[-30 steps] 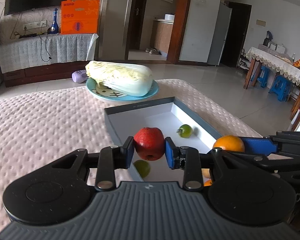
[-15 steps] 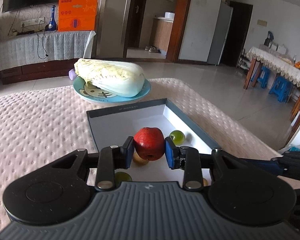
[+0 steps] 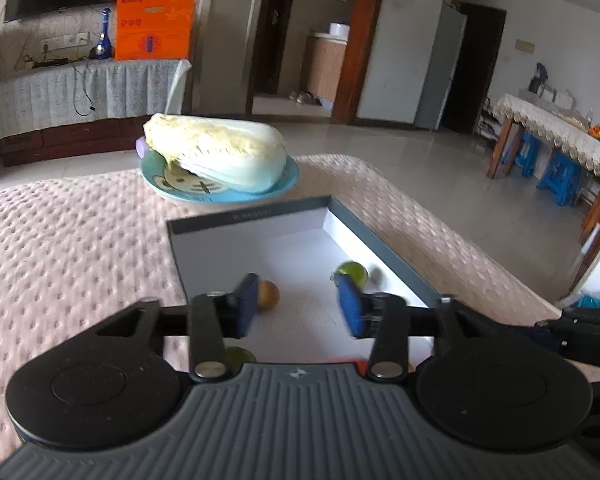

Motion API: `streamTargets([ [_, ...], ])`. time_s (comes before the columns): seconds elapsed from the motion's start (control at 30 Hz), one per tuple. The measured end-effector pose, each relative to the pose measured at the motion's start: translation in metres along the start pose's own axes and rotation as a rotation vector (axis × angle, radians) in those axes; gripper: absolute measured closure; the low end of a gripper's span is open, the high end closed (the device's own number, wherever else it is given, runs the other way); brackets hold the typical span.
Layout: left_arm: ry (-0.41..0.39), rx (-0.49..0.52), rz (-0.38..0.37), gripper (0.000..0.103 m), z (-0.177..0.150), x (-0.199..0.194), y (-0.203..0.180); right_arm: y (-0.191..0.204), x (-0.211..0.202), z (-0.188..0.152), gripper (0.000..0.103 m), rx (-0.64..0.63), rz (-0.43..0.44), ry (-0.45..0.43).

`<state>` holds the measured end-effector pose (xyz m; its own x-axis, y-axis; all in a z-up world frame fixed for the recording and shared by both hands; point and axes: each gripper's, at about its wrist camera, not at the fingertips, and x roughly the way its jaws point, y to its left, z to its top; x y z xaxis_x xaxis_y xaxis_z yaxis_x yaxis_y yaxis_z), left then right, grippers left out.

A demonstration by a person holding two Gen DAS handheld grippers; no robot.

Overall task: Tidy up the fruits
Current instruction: 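Open the left tool over the box while the right tool releases the orange inside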

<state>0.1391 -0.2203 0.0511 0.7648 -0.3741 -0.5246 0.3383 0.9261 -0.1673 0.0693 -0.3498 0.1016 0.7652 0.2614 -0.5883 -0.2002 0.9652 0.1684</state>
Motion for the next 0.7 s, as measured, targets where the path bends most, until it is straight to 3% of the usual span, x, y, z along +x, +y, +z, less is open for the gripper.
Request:
streamTargets([
  [0.13,-0.071,-0.025,0.026,0.019,0.008,-0.015,0.008,-0.002,0.007,0.001,0.06,0.012,-0.015,0.0],
  [0.17,-0.091,-0.011,0.051,0.01,0.009,-0.019,0.008,-0.002,0.009,0.001,0.06,0.014,-0.017,0.0],
  [0.23,-0.125,0.037,0.117,0.002,0.011,-0.027,0.006,-0.003,0.015,0.003,0.06,0.015,-0.023,0.002],
  [0.37,-0.142,0.088,0.196,0.0,0.01,-0.033,0.006,-0.003,0.024,0.006,0.06,0.027,-0.03,-0.003],
  [0.6,-0.158,0.037,0.255,0.0,0.012,-0.047,0.023,-0.002,0.036,0.01,0.059,0.03,-0.071,-0.026],
  [0.63,-0.173,0.035,0.263,0.0,0.013,-0.051,0.025,-0.003,0.036,0.011,0.055,0.033,-0.077,-0.037],
  [0.67,-0.187,0.034,0.269,0.0,0.014,-0.057,0.027,-0.004,0.036,0.011,0.044,0.038,-0.079,-0.051],
  [0.7,-0.202,0.035,0.274,0.0,0.014,-0.063,0.028,-0.005,0.034,0.012,0.039,0.043,-0.085,-0.07],
])
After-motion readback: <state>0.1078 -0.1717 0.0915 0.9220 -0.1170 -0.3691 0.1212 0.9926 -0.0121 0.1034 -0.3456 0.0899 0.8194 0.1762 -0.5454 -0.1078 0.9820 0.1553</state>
